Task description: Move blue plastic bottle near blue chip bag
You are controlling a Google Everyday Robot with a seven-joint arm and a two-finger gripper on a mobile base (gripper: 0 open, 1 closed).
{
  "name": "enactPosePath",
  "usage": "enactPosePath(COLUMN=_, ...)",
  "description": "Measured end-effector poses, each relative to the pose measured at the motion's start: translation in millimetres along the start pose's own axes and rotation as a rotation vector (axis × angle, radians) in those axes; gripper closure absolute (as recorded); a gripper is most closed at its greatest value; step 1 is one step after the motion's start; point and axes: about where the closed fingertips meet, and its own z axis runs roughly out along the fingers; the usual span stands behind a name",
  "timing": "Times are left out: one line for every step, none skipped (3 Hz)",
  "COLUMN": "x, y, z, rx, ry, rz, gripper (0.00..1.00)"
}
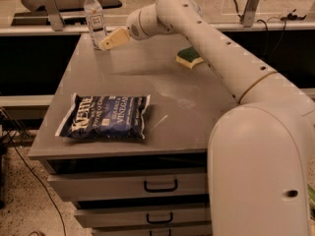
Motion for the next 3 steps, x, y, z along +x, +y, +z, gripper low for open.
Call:
enactPosePath(x=-7.1, y=-16.8, z=47.5, rx=0.072, ry=-0.047, rz=0.017, gripper=0.0)
enactPosePath(x=-14.0, y=-27.7, z=78.8, rx=0.1, ry=-0.085, rz=0.034, gripper=0.0)
enactPosePath(x=-25.9, y=-32.3, z=102.1, rx=0.107, ry=-0.133, rz=0.065, gripper=0.0)
